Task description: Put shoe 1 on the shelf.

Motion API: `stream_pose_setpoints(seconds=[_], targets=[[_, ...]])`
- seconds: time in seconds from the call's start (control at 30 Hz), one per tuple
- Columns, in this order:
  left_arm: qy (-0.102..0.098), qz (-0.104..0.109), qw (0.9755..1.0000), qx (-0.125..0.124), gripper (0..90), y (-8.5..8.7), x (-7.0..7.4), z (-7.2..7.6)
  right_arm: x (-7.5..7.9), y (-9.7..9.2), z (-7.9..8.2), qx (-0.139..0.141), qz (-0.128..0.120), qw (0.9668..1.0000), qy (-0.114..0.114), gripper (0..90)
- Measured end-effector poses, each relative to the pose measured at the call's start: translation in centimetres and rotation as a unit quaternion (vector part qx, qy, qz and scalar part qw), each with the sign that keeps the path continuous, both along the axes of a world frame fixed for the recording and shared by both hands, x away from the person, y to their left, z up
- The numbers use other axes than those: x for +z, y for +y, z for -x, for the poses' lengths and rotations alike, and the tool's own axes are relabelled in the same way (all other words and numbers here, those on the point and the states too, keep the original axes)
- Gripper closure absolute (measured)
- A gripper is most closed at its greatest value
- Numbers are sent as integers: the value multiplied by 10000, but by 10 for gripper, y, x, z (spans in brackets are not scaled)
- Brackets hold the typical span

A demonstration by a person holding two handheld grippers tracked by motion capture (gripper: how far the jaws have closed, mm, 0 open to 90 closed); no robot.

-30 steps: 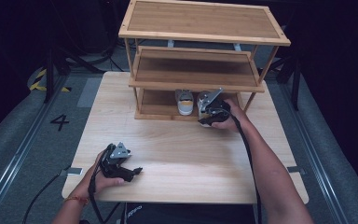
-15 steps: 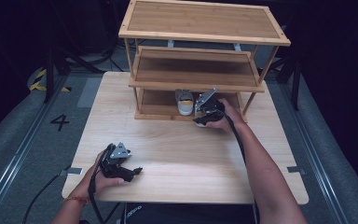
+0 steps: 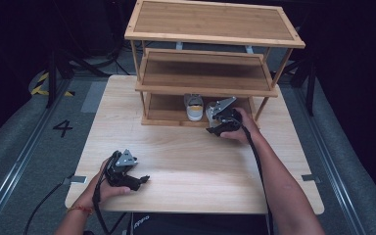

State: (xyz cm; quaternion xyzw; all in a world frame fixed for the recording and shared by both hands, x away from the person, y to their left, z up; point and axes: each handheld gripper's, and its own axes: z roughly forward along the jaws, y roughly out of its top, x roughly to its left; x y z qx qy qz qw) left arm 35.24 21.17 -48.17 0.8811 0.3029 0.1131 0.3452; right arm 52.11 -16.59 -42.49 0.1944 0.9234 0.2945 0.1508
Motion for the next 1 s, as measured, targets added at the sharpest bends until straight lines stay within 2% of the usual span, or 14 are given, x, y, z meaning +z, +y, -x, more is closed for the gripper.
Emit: stream_pose_setpoints(seconds=[0.03, 0.07, 0.13, 0.17, 0.3, 0.43, 0.5, 0.53, 0.6, 0.7, 0.8, 0.9, 1.0], targets=[[1, 1, 10000, -1, 144, 0, 0, 0, 0, 0, 1, -54, -6, 10000, -8, 357], [0, 5, 10000, 2, 144, 0, 0, 0, 2, -1, 2, -133, -30, 9999, -57, 355], [22, 33, 10000, 30, 144, -1, 0, 1, 5, 0, 2, -322, -97, 9994, 12, 346], [17, 29, 10000, 32, 144, -1, 0, 1, 6, 0, 3, -310, -139, 9994, 59, 351], [14, 33, 10000, 36, 145, -1, 0, 1, 10, 1, 8, -457, -91, 9988, -120, 349], [13, 33, 10000, 35, 145, -1, 0, 1, 19, -13, 16, -706, -510, 9959, -255, 341], [13, 32, 10000, 35, 145, -1, 0, 1, 20, -21, 23, -800, -592, 9945, -333, 328], [13, 32, 10000, 35, 145, -1, 0, 1, 19, -25, 26, -816, -591, 9941, -404, 326], [13, 33, 10000, 36, 145, -1, 0, 1, 16, -34, 31, -875, -641, 9934, -377, 324], [12, 31, 10000, 41, 144, -1, 0, 1, 9, -45, 35, -1007, -746, 9920, -178, 324], [10, 32, 10000, 42, 144, -1, 0, 1, -2, -46, 33, -1034, -759, 9917, 48, 376], [10, 32, 10000, 53, 145, -1, 0, 1, -11, -41, 29, -1111, -646, 9917, 28, 351], [10, 30, 10000, 51, 145, -1, 0, 1, -15, -41, 23, -1290, -802, 9884, -27, 388]])
